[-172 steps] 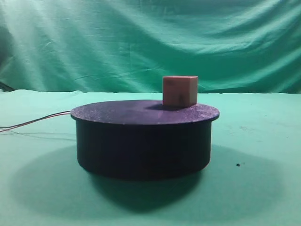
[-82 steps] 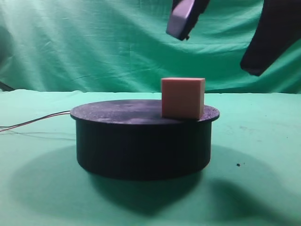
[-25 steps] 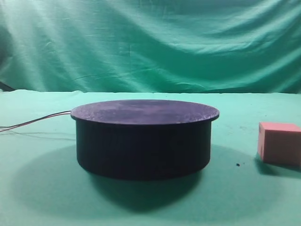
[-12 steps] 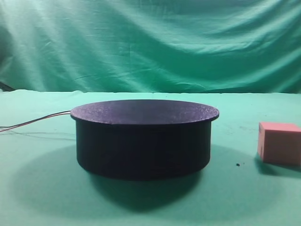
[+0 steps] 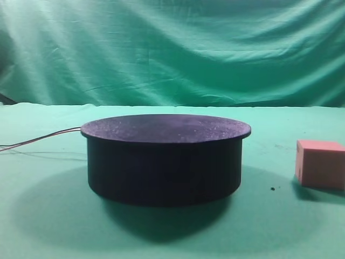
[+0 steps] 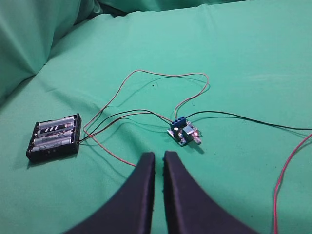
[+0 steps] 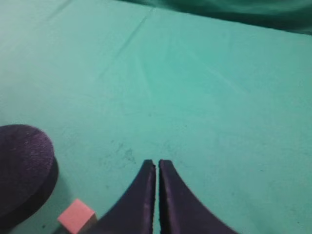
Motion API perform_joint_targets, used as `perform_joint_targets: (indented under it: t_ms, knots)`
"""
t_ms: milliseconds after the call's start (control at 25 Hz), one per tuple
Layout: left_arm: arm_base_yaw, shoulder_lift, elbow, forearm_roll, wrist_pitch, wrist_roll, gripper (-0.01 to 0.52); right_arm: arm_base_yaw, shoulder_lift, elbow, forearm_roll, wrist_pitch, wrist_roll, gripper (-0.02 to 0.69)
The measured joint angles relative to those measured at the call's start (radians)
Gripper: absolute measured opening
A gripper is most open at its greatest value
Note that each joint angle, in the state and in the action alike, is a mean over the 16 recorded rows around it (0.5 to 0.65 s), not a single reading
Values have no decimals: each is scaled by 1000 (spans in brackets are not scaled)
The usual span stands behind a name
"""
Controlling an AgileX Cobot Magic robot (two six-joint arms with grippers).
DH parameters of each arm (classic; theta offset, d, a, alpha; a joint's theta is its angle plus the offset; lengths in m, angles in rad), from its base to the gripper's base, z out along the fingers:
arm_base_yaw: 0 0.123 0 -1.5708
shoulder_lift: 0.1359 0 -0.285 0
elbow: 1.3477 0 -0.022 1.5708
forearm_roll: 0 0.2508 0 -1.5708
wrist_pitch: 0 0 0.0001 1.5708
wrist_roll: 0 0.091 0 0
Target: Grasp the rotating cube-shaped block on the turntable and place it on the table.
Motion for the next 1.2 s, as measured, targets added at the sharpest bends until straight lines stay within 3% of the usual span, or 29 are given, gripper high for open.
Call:
perform_joint_targets:
  t_ms: [480, 1200]
  knots:
    - [0, 0, 0, 0, 0, 0, 0, -190, -363, 319, 28, -148, -4, 0]
    - [0, 0, 0, 0, 0, 0, 0, -239, -399, 356, 48, -77, -4, 0]
